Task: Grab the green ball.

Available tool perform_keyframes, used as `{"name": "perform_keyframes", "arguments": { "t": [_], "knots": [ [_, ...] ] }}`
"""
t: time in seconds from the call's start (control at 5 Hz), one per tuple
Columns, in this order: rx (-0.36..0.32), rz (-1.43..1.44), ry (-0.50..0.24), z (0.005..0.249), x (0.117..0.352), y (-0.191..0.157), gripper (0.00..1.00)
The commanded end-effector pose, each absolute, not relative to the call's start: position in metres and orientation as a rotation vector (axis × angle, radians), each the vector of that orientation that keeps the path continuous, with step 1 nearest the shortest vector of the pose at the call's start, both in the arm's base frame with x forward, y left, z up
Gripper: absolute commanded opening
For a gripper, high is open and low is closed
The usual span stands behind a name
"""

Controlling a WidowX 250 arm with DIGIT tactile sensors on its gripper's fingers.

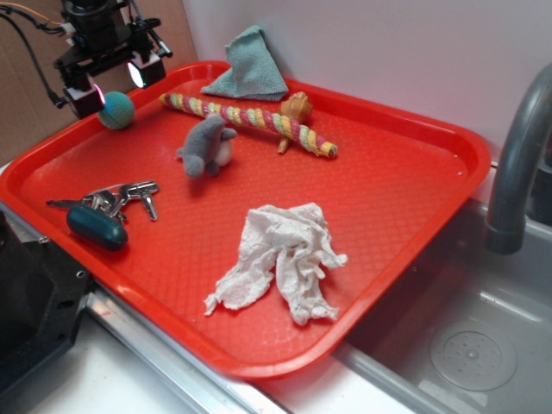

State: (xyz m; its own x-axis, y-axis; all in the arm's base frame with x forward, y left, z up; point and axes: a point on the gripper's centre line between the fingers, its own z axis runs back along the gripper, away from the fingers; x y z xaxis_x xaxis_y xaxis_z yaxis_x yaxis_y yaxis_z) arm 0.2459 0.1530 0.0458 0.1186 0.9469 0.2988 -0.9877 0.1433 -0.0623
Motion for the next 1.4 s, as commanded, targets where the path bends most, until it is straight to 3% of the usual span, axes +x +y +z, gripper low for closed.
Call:
{"name": "perform_keyframes", "arguments": {
  "t": [0.0,0.2,0.4,0.6,1.0,1.2],
  "knots": [
    [0.208,1.410,-0.268,0.041,0.239,0.164,1.00],
    [0.225,1.430,-0.236,0.046,0.224,0.161,1.00],
    [0.225,1.446,-0.273,0.061,0.209,0.155,1.00],
    [0.180,1.444,-0.330,0.078,0.193,0.149,1.00],
    [0.160,1.465,-0.306,0.070,0.187,0.163,1.00],
    [0.152,1.431,-0.336,0.060,0.196,0.176,1.00]
  ]
}}
